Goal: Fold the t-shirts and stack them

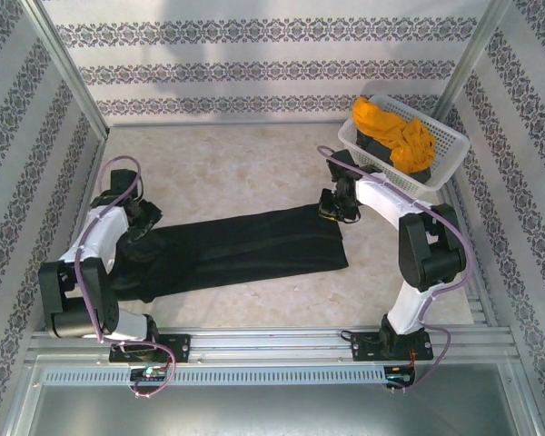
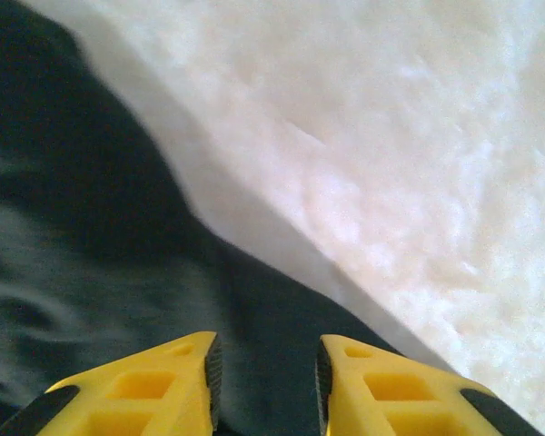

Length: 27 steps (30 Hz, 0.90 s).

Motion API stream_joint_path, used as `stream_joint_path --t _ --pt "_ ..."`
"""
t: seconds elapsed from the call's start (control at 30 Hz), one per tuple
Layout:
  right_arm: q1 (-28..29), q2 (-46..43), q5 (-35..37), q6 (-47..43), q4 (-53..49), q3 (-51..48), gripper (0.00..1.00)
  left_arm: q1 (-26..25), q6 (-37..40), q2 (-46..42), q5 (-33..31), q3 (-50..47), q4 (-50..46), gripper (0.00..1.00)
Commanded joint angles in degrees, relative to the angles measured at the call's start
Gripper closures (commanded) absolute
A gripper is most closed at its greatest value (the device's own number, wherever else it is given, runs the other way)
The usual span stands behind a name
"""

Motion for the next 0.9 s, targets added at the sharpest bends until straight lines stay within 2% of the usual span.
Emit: stream_joint_path --t 0.0,0.17,0.33,0.47,0.6,0.7,0.87 --pt "1.8 3.5 -0.7 1.2 -0.3 2.0 0.83 -6.0 -0.5 2.8 3.1 2.0 3.5 0.68" --pt "2.1 8.7 -1.2 3.2 0.1 4.7 0.8 -14.7 -5.1 9.8 4.0 3.4 6.0 0.72" --pt "-0.6 15.0 4.2 5.0 -9.5 10.2 0.8 -20.5 -6.5 17.2 4.4 5.9 6.8 0.72" --pt "-4.5 16.4 4.9 5.2 -12.4 11.3 0.79 -23.3 -7.7 22.4 6.4 8.4 9.4 0.72" --pt "-8.9 17.9 2.4 4.8 -13.7 13.3 0.79 -25.8 -9.3 28.5 9.6 12.8 12.8 0.72" --pt "-11.0 19.4 5.3 3.2 -16.3 17.7 0.79 -27.3 -9.9 32.1 11.4 17.6 13.8 0.7" --pt "-15.5 20.1 4.3 2.5 -17.0 21.8 0.79 -27.2 -8.7 31.3 10.4 23.0 12.9 0.64"
